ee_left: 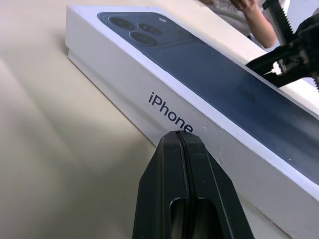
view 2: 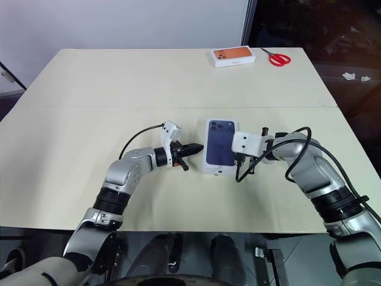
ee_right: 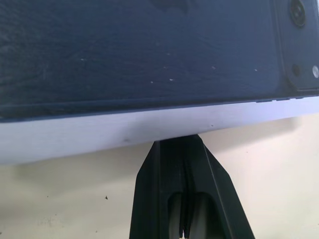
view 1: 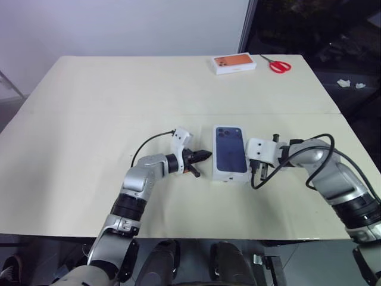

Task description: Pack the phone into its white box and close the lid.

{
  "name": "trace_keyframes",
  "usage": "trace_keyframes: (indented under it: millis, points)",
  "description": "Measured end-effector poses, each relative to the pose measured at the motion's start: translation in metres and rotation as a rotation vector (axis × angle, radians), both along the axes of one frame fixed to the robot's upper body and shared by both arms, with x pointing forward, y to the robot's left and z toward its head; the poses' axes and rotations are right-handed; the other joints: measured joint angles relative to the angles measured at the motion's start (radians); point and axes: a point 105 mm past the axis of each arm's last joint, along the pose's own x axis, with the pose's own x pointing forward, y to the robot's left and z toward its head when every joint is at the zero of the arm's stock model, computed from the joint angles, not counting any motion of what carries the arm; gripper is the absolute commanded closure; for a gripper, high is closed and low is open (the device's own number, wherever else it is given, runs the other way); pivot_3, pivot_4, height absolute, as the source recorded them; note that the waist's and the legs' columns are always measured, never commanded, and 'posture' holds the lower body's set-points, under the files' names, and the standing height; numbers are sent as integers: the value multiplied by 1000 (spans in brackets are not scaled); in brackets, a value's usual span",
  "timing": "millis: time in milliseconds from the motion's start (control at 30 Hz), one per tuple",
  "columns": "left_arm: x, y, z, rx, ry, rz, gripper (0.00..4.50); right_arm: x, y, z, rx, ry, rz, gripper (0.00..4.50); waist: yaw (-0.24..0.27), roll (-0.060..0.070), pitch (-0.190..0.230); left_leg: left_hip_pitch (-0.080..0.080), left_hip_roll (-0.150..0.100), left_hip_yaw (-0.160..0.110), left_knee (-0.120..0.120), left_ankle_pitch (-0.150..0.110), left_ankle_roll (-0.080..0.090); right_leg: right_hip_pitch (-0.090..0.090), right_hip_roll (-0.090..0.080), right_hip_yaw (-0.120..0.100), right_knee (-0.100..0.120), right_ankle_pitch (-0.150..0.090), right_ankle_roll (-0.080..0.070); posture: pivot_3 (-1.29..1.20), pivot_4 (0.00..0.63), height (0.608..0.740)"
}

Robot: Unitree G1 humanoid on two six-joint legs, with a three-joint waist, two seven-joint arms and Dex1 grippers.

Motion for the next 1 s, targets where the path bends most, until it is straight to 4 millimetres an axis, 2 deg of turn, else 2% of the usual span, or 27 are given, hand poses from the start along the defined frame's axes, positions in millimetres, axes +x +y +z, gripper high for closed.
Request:
trace_keyframes:
  millis: [167,700,833,1000]
  points:
    - [-4,-2,-6,28,-2,-16,4500,-1,-1,0,-27,-2,17,4491,1,0,0,0,0,0,0,0,-1,0,0,0,0,0,0,0,150,740]
    - [-7,-3,-4,37,-36,-18,4500,-16,-4,-5,-85,48,114,4491,-1,0,0,0,0,0,0,0,0,0,0,0,0,0,0,0,150,740]
    - [-10,0,-8,37,-28,-12,4500,-13,-5,-3,-86,39,120,4491,-2,0,0,0,0,0,0,0,-1,0,0,0,1,0,0,0,150,740]
    - [-10,2,-5,39,-44,-7,4500,-5,-19,9,-136,-7,129,4491,-1,0,0,0,0,0,0,0,-1,0,0,0,1,0,0,0,150,740]
